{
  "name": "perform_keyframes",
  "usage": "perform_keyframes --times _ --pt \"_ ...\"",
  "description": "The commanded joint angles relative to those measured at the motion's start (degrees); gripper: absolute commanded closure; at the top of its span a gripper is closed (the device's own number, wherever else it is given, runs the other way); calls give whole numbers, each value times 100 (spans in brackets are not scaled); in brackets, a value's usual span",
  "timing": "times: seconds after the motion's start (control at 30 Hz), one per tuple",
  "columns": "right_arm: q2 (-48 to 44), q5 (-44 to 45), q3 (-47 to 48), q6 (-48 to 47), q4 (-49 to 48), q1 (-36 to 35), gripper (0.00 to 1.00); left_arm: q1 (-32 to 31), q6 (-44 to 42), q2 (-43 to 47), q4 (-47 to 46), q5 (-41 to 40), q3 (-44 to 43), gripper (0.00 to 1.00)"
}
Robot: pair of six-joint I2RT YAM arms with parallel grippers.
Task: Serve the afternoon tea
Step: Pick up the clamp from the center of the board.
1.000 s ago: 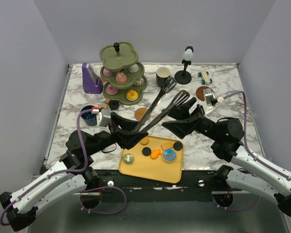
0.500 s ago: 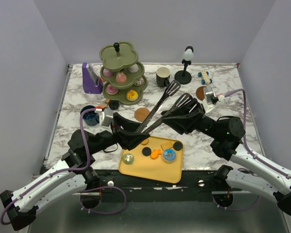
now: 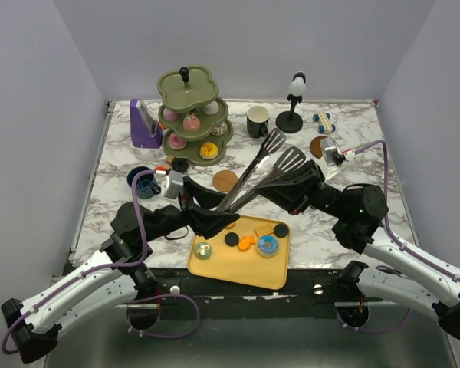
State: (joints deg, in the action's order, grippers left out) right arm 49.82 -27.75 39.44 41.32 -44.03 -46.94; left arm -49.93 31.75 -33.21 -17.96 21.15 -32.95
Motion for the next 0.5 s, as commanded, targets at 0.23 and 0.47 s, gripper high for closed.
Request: perform_keyframes --times 0.23,0.47 --pt "-47 -379 58 -62 -62 -8 100 1 -124 39 -322 698 16 7" --pt "-139 -554 -21 -80 -80 -6 100 1 -142 22 -417 960 12 1"
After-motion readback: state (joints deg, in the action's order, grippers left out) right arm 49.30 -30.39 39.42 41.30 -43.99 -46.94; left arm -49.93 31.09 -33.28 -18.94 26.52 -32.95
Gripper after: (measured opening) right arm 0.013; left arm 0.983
